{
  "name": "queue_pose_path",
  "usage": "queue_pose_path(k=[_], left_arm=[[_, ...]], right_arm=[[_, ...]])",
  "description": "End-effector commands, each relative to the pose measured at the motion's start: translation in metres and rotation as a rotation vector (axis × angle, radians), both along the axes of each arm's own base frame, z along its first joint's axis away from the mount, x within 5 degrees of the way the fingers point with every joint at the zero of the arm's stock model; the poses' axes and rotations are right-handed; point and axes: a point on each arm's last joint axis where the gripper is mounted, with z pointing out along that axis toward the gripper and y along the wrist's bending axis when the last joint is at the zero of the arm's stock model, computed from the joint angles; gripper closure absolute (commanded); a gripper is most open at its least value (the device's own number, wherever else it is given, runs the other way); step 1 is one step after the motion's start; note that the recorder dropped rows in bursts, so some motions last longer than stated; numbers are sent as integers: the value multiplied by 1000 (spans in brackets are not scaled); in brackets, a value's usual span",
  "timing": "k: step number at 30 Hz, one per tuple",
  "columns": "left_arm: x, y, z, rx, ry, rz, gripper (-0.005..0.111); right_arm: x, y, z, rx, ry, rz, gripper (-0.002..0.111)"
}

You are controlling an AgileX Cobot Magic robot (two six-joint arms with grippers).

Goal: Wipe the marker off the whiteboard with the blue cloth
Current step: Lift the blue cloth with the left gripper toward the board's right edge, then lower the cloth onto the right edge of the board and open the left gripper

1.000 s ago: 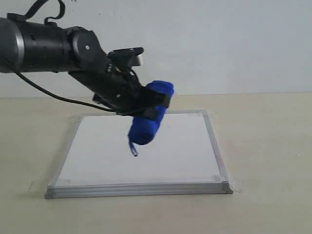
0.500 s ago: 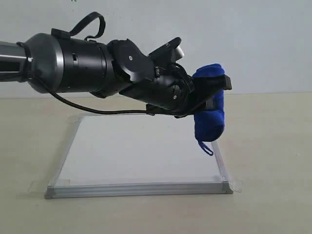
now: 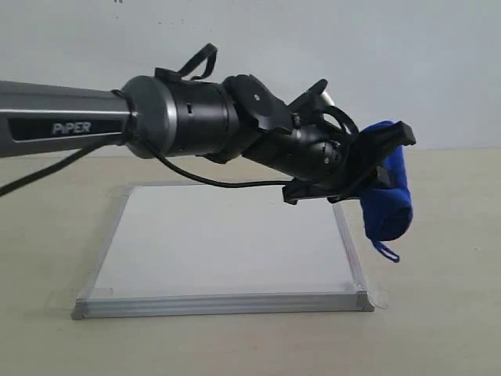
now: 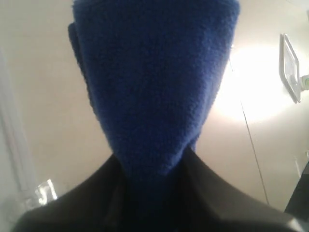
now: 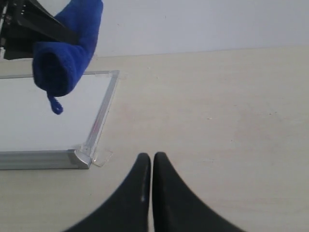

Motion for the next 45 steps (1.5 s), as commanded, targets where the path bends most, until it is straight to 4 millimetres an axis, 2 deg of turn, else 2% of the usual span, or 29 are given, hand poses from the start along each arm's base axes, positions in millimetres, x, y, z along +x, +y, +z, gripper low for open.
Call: queue_pose_path(k=[1,9,17,30,40,45], left_arm=[[9,-19,-6,-46,13,7,103],[31,-23,-35,-54,79,83,103],[37,-9,-61,124,109,141,103],[35,-10,-68,150,122,120,103],[34,-15,-90,97,224,150,103],[38,-23,-89,52,227,105,103]], right_arm=[[0,0,1,-6,-10,-1,107],[0,0,1,-6,-10,-1,107],[0,0,1,-6,-10,-1,107],[0,0,1,-6,-10,-1,107],[0,0,1,-6,-10,-1,107],[0,0,1,-6,-10,-1,107]])
